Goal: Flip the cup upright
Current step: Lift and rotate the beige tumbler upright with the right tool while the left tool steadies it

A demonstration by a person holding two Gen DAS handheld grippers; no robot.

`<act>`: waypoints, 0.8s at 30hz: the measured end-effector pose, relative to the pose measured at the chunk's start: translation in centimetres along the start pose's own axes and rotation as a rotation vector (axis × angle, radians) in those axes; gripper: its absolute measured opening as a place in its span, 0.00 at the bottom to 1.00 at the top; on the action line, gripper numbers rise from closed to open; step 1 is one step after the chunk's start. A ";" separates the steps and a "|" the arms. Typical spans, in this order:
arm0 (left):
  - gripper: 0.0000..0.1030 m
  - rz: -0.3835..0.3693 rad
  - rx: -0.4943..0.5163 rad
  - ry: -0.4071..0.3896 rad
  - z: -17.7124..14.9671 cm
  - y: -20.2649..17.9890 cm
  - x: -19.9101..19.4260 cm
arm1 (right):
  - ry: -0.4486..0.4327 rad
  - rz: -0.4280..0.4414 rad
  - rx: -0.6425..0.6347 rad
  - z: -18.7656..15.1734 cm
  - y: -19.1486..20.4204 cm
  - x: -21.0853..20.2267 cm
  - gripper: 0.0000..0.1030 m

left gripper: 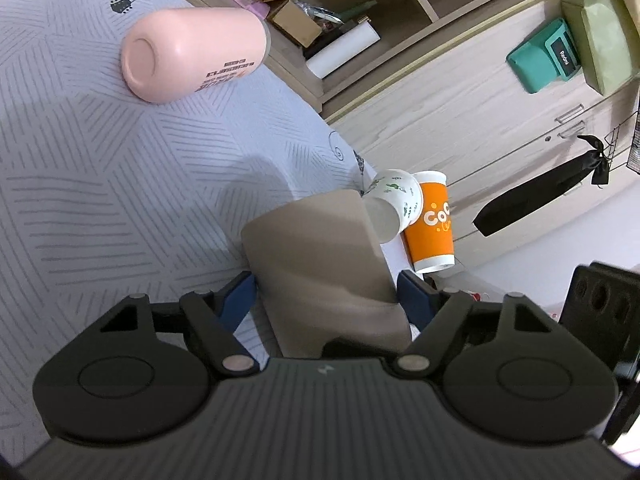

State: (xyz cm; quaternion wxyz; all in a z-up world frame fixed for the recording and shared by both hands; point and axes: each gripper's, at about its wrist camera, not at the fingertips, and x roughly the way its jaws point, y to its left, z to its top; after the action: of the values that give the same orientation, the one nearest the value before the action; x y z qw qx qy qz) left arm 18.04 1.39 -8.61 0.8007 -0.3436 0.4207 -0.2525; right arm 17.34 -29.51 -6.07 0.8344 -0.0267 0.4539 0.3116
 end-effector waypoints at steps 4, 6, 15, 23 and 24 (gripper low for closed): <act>0.74 -0.011 -0.009 0.012 0.2 0.3 0.0 | 0.014 0.018 -0.028 0.9 -0.2 0.3 0.81; 0.74 -0.021 -0.022 0.025 0.4 0.5 0.1 | 0.024 0.029 -0.038 1.2 -0.2 0.5 0.80; 0.72 -0.002 0.195 -0.003 -0.8 -2.2 -1.0 | -0.027 0.017 -0.133 -0.5 0.8 -1.1 0.78; 0.70 0.038 0.433 -0.052 -3.7 -5.6 -2.6 | -0.210 -0.031 -0.215 -5.6 1.8 -3.5 0.78; 0.70 0.034 0.449 -0.055 -3.9 -5.8 -2.7 | -0.229 -0.040 -0.220 -6.1 1.9 -3.7 0.78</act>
State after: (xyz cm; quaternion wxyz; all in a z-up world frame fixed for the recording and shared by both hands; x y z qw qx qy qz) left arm 12.65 -1.74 -4.42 0.8724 -0.1564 0.3378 -0.3168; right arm 10.35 -31.87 -6.32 0.8786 -0.0914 0.3185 0.3439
